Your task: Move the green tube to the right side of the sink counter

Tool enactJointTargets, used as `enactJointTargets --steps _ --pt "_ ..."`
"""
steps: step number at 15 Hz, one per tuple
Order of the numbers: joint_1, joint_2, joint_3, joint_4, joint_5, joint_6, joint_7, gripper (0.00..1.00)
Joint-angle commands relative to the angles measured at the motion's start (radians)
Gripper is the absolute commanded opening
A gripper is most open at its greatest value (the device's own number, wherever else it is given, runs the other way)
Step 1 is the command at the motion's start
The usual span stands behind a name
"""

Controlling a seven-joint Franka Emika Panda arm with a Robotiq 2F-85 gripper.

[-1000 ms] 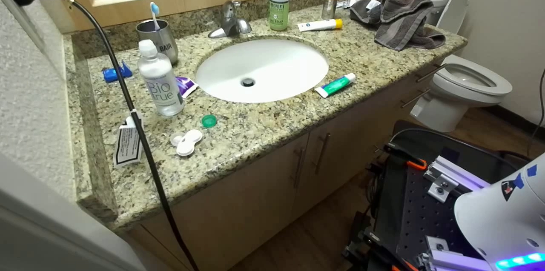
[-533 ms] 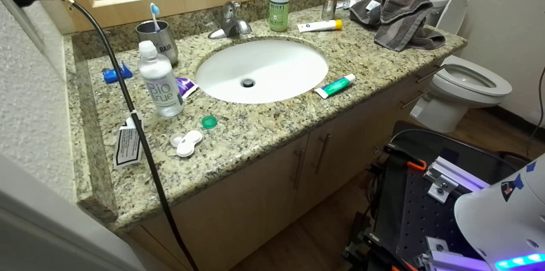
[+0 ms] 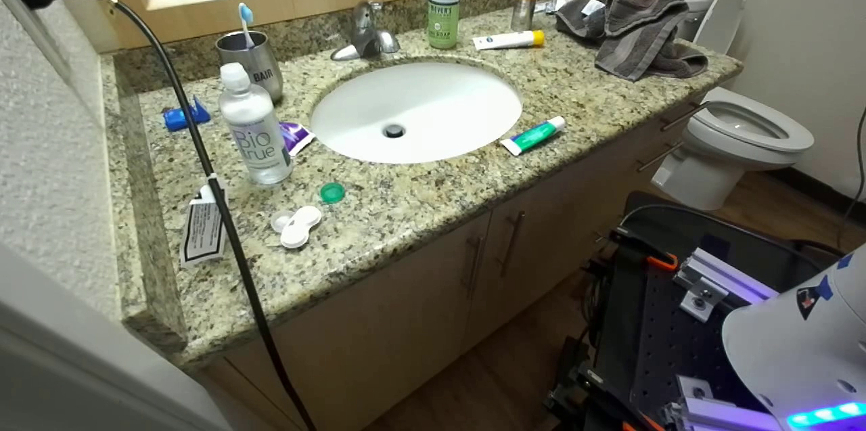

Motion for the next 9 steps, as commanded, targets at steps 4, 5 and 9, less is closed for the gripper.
enactJointTargets --steps 4,5,9 --pt "-0.137 0.196 -0.046 -0.074 -0.144 0.222 0.289 1.00" --pt "-0.103 0.181 -0.063 -0.057 -0.116 0.205 0.209 1.00" --pt "-0.110 0.204 -0.068 -0.060 -0.134 0.205 0.279 1.00"
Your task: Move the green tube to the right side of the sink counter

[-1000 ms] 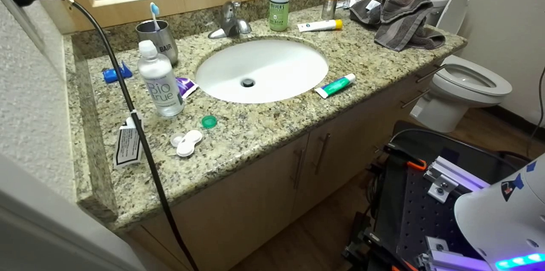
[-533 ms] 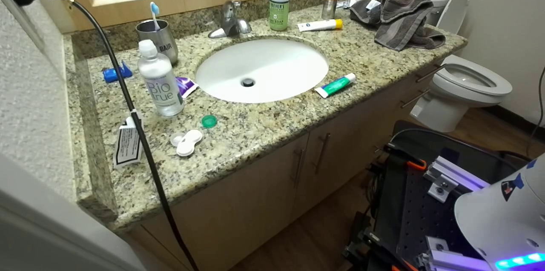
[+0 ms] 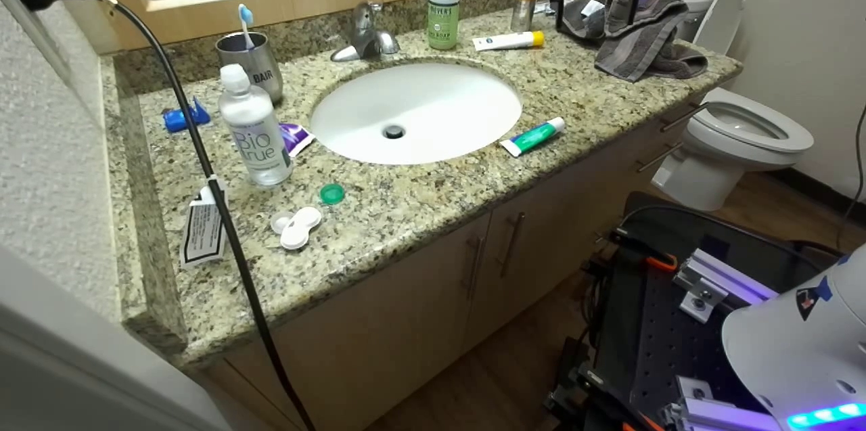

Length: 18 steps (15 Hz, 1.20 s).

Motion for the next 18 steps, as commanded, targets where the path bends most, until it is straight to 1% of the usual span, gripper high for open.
enactJointTargets --steps 1,2,4,6,8,9,10,11,14,17,18 --pt "-0.001 0.035 -0.002 0.007 -0.035 -0.005 0.103 1.00" --pt "-0.013 0.061 -0.001 0.002 -0.047 0.006 0.182 1.00" --pt "-0.012 0.099 -0.018 -0.033 -0.059 0.026 0.295 1.00" --pt "0.004 0.142 -0.042 -0.054 -0.025 -0.004 0.369 1.00" --pt "0.027 0.177 -0.074 -0.059 0.075 -0.048 0.345 1.00" --pt "0.038 0.178 -0.086 -0.067 0.140 -0.070 0.304 1.00" --pt "0.036 0.167 -0.080 -0.062 0.063 -0.033 0.342 1.00" --pt "0.041 0.180 -0.087 -0.065 0.097 -0.044 0.332 1.00" --pt "0.048 0.186 -0.091 -0.065 0.119 -0.056 0.330 1.00" --pt "0.077 0.165 -0.055 -0.121 0.051 0.124 0.514 1.00" --pt "0.093 0.161 -0.044 -0.141 0.045 0.174 0.563 1.00"
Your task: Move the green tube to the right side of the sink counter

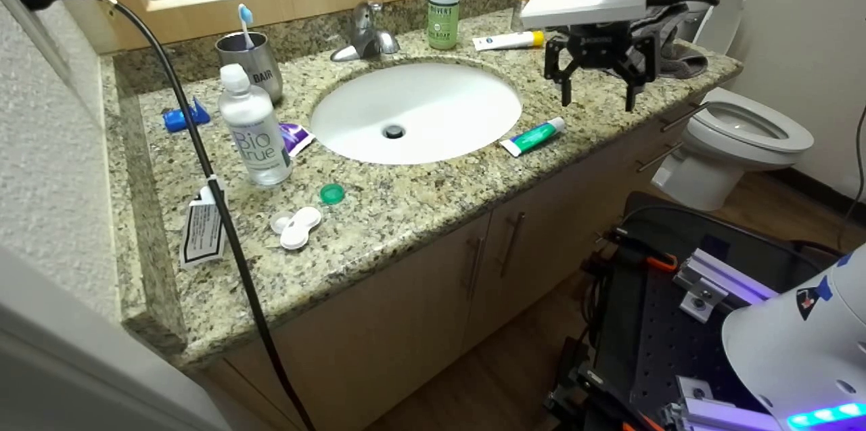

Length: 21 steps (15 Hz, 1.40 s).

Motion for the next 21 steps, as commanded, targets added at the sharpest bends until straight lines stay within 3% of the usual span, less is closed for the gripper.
enactJointTargets --steps 1,7,11,13,14,20,21 --pt "0.054 -0.023 0.035 -0.082 -0.051 0.184 0.182 1.00" --pt "0.102 0.002 0.050 -0.073 -0.037 0.153 0.216 1.00" --pt "0.069 0.062 0.047 -0.056 -0.229 0.329 0.442 1.00" --pt "0.067 0.108 0.028 -0.035 -0.247 0.344 0.523 1.00" --pt "0.091 0.041 0.031 -0.064 -0.216 0.300 0.465 1.00" --pt "0.077 0.135 -0.011 -0.040 -0.271 0.350 0.558 1.00" --pt "0.094 0.093 -0.001 -0.046 -0.241 0.319 0.527 1.00"
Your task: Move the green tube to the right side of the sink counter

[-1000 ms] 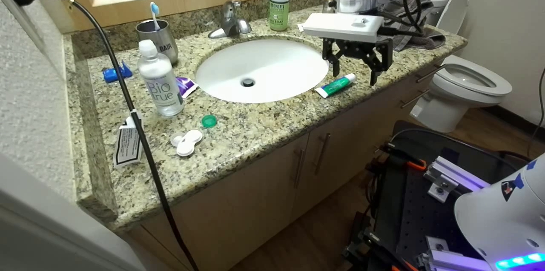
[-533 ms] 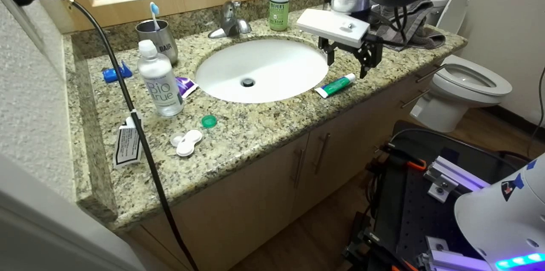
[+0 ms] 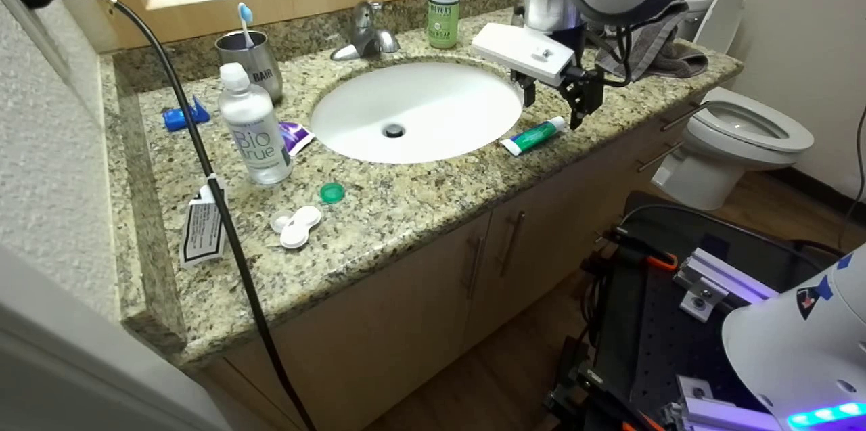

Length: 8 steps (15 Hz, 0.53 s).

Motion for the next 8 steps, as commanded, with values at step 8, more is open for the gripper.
enactJointTargets --steps 8 --pt "0.034 0.021 -0.026 0.001 0.104 0.006 -0.049 1.00"
